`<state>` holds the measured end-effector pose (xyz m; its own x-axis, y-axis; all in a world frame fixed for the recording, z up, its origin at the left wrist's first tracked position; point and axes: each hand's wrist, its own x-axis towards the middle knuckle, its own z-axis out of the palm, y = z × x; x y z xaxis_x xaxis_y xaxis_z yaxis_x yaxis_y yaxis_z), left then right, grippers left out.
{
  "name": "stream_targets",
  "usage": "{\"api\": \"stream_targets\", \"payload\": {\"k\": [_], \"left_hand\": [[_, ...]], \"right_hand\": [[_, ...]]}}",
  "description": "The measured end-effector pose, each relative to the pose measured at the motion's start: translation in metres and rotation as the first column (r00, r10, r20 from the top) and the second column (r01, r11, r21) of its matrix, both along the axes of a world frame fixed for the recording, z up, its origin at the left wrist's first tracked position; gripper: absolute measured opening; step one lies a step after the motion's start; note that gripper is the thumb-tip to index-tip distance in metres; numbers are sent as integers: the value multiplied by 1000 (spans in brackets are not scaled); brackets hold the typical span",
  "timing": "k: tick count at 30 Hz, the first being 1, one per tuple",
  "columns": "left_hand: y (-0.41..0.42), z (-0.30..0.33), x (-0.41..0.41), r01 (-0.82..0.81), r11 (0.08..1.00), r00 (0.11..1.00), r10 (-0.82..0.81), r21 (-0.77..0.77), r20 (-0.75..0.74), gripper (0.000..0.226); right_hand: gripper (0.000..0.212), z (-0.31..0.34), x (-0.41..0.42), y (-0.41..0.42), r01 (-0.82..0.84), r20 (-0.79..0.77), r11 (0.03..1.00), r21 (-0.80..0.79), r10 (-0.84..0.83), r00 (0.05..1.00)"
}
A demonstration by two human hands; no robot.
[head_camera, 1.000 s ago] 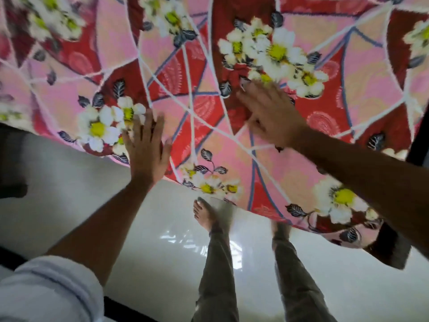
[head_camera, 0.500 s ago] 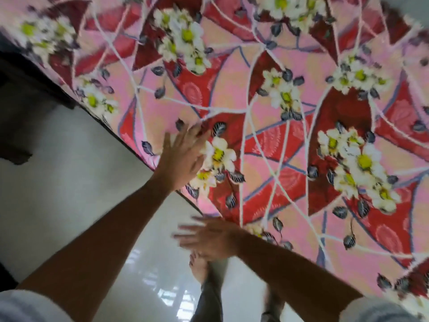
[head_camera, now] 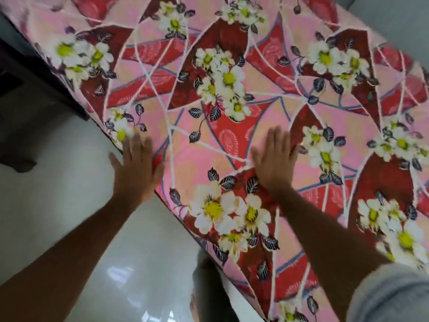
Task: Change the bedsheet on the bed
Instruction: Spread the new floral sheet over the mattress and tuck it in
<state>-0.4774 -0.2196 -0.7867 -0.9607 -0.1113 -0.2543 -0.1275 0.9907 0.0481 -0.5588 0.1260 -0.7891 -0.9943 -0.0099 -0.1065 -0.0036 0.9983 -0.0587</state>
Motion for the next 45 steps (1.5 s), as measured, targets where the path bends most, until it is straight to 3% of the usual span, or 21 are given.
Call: {"api": "stream_targets", "payload": {"k": [2, 4, 6, 8, 11, 13, 14, 15, 16, 18, 20, 21, 23, 25, 27, 32, 38, 43, 45], "left_hand": [[-11, 9, -35, 53, 998, 998, -54, -20, -39, 74], [-8, 19, -75, 149, 988, 984, -152, -36, -88, 69], [6, 23, -112, 263, 964, 956, -266, -43, -120, 62], [23, 22, -140, 404, 914, 907, -404, -30, -116, 62], [42, 13, -173, 669, 740, 736, -673, -71, -77, 63], [37, 7, -182, 796, 598, 600, -800, -89, -11, 64], [27, 3, -185, 823, 562, 564, -825, -85, 0, 65], [15, -1, -185, 816, 573, 575, -818, -79, -6, 65], [-2, -6, -186, 772, 632, 632, -775, -72, -20, 65], [-38, -12, -184, 571, 818, 816, -575, -67, -64, 66], [-79, -12, -181, 314, 948, 944, -318, -61, -83, 68], [-98, -10, -180, 235, 971, 968, -238, -48, -80, 69], [-129, -8, -177, 204, 978, 976, -206, -32, -70, 70], [-154, -7, -182, 219, 976, 973, -219, -14, -71, 71], [-173, -7, -193, 180, 983, 981, -178, 23, -78, 72], [-233, -14, -216, 98, 995, 992, -96, 25, -88, 68], [-333, -12, -236, -90, 992, 989, 100, 85, -111, 66], [-401, -12, -221, -180, 969, 984, 178, 170, 26, 63], [-410, -4, -216, -169, 953, 984, 176, 252, -5, 55]], "right_hand": [[75, 3, 6, -48, -244, -23, 970, -6, 244, 969], [74, 7, 16, -93, -494, 16, 862, -113, 498, 867], [75, 11, 31, -135, -713, 17, 686, -141, 722, 692], [80, 8, 50, -168, -887, 58, 453, -85, 891, 450], [64, 3, 40, -188, -997, 196, 79, 13, 977, 80], [50, 2, 17, -186, -997, 77, -31, -71, 996, -36], [43, 3, 1, -179, -991, -7, -31, -128, 1000, -31], [38, 6, -16, -167, -980, -52, 49, -193, 997, 60], [35, 9, -38, -152, -967, -64, 161, -198, 982, 176], [35, 12, -87, -114, -842, -75, 480, -247, 856, 511], [45, 5, -140, -79, -551, -68, 794, -257, 554, 830], [54, 3, -162, -68, -394, -56, 889, -233, 392, 918], [66, -4, -191, -60, -142, -15, 979, -149, 141, 990], [71, -7, -206, -81, -1, -9, 996, -89, 0, 1000], [73, -6, -207, -124, 11, -32, 999, -31, -12, 999], [73, -9, -205, -251, -266, -68, 964, -14, 265, 962], [73, -10, -226, -388, -437, -33, 899, -2, 437, 899], [77, -5, -213, -505, -686, 34, 728, 5, 685, 728], [79, -1, -201, -535, -821, 68, 570, 28, 818, 571]]}}
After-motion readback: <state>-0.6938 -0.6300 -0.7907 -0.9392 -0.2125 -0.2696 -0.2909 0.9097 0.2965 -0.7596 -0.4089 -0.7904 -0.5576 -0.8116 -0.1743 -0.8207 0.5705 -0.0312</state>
